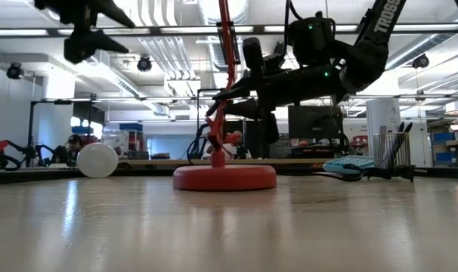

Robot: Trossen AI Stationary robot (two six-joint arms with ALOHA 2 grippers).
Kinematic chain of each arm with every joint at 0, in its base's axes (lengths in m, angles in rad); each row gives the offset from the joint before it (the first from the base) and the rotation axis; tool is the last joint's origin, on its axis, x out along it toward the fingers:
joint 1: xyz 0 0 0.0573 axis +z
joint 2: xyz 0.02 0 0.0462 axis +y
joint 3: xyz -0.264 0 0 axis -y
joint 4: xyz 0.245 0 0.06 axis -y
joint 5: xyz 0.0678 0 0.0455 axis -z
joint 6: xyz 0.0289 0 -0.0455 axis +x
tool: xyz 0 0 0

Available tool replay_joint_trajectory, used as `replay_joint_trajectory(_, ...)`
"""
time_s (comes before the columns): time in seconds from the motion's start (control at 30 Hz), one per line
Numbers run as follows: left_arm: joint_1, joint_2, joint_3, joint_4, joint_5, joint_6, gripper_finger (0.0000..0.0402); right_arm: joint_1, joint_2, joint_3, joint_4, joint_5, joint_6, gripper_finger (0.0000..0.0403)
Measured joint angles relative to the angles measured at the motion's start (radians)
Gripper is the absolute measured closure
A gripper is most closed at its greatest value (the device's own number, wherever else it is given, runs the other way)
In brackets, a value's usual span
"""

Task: Screw lightbulb
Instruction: Insert the lightbulb into the orange desk lamp

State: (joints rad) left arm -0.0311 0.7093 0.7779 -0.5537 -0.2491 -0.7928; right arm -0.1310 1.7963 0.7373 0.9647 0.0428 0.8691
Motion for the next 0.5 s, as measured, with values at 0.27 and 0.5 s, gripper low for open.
replay_joint_trajectory(0.27,0.002,0.013,0.156,-0.116,-0.137,0.107,0.0178,0.001,-0.123,0.074,-0.332,-0.027,-0.049,0.0328)
replay_joint_trajectory(0.5,0.002,0.017,0.229,-0.143,-0.220,0.177,0.0178,0.000,-0.275,0.253,-0.904,-0.022,-0.168,0.0329)
